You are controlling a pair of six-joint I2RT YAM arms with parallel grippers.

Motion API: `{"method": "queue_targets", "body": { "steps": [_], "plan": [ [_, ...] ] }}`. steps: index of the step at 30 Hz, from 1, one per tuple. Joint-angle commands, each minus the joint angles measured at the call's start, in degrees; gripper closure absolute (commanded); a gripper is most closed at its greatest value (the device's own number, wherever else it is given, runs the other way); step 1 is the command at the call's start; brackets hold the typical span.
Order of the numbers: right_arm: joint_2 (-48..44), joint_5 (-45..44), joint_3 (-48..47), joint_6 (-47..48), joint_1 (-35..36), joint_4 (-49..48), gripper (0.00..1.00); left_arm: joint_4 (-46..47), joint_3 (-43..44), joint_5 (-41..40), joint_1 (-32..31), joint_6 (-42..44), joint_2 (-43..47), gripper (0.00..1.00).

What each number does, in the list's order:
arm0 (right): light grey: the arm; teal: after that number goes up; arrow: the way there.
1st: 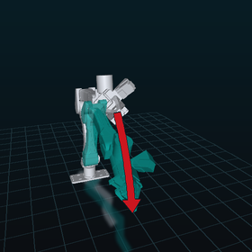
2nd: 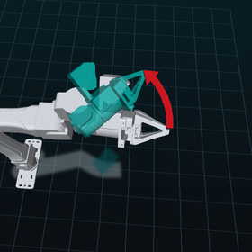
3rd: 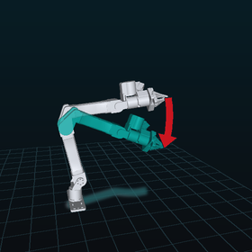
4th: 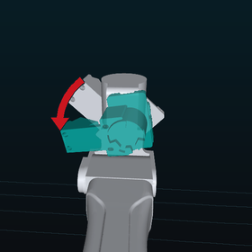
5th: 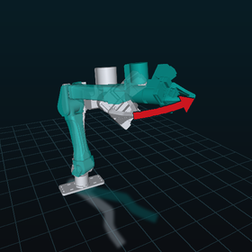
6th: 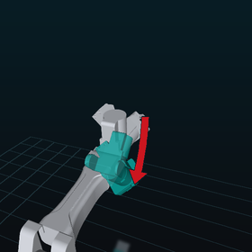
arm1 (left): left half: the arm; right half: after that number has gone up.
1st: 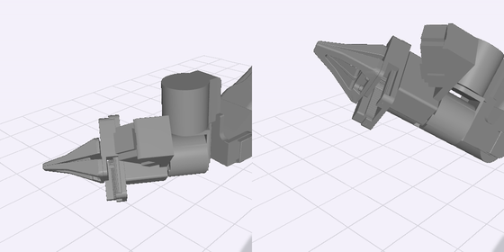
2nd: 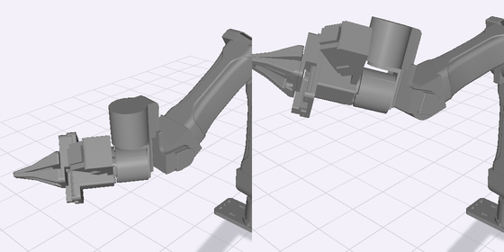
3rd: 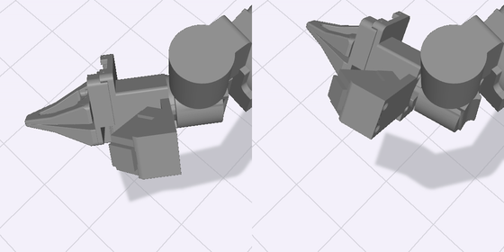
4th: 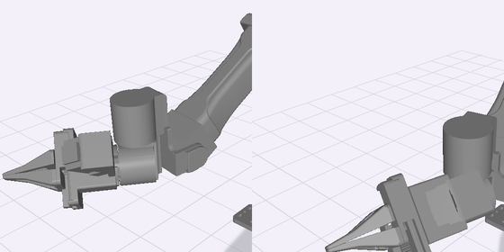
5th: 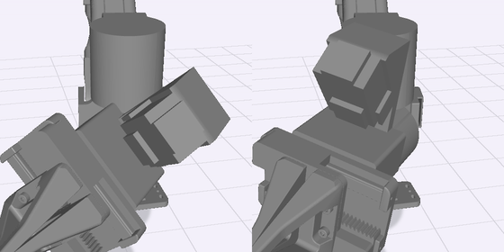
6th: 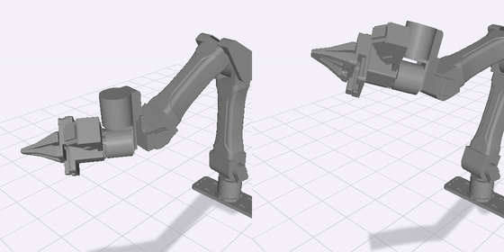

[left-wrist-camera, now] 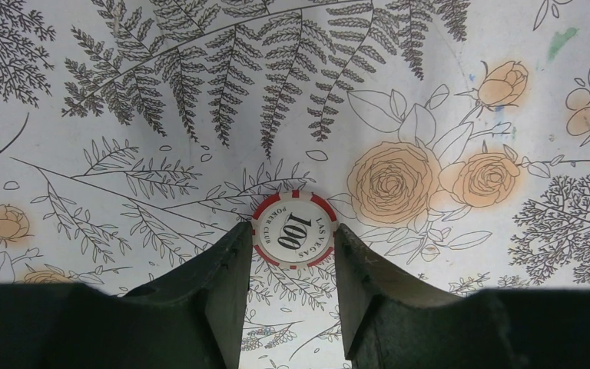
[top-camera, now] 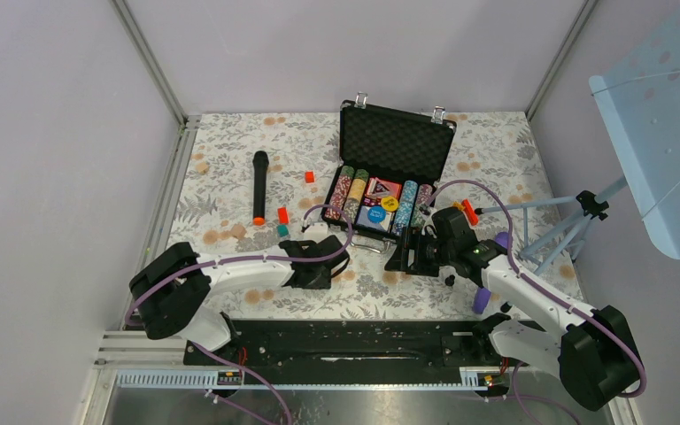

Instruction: Pack up texas hold em set

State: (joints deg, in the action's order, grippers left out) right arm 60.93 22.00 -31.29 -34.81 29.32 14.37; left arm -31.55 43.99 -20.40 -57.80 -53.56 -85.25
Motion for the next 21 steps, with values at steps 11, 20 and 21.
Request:
{"method": "queue_targets", "body": {
  "steps": [11, 20, 21],
  "plan": [
    [-0.31, 0.35, -0.07, 0.29, 0.63, -0.22, 0.23, -2.13, 2.90, -0.61, -0.29, 1.48, 2.21, 0.63],
    [-0.45, 0.35, 0.04, 0.29, 0.65, -0.30, 0.23, -3.41, 3.65, -1.01, -0.29, 1.49, 3.68, 0.63],
    [-0.36, 0.42, 0.03, 0.19, 0.65, -0.40, 0.23, -3.62, 3.58, -1.24, -0.25, 1.46, 3.61, 0.62]
  ]
}}
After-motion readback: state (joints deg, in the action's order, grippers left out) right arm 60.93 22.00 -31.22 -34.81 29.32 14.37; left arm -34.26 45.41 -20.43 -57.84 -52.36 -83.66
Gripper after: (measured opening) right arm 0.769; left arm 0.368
